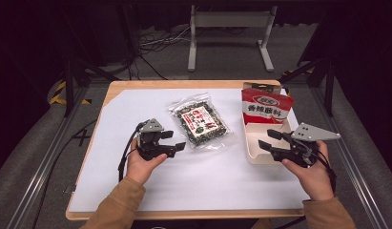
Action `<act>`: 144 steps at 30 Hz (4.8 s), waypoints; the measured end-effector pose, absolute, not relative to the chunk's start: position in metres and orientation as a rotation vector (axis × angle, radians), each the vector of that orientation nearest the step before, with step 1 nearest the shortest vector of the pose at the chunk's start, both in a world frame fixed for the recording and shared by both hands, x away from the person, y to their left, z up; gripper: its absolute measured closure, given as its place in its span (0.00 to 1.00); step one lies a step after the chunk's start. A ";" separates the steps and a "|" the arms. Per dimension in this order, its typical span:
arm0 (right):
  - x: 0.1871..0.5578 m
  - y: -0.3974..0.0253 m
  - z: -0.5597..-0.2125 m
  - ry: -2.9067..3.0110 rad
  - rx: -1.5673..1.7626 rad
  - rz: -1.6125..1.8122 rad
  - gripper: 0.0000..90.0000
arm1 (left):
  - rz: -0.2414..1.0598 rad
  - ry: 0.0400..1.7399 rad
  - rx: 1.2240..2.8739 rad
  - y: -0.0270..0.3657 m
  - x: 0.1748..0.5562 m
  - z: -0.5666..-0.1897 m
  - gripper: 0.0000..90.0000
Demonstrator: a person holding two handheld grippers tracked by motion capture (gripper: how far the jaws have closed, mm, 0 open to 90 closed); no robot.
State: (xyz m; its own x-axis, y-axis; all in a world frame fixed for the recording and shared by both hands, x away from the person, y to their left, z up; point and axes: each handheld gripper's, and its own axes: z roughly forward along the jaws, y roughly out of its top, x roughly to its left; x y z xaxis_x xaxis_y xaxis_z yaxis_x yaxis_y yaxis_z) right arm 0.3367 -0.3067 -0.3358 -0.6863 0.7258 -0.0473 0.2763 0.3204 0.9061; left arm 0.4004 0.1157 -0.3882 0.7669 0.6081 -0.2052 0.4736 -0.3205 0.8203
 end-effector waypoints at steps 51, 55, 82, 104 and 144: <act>0.330 -0.308 -0.345 2.177 0.905 1.613 0.43 | 0.262 0.581 2.203 0.052 0.415 -0.444 0.58; 0.330 -0.308 -0.345 2.176 0.906 1.618 0.43 | 0.263 0.590 2.200 0.054 0.416 -0.444 0.63; 0.330 -0.299 -0.348 2.199 0.862 1.626 0.48 | 0.203 0.640 2.154 0.067 0.419 -0.432 1.00; 0.328 -0.294 -0.345 2.171 0.785 1.657 0.51 | 0.261 0.495 2.028 0.092 0.387 -0.335 1.00; 0.340 -0.272 -0.336 2.176 0.611 1.634 0.33 | 0.226 0.236 1.912 0.104 0.325 -0.235 1.00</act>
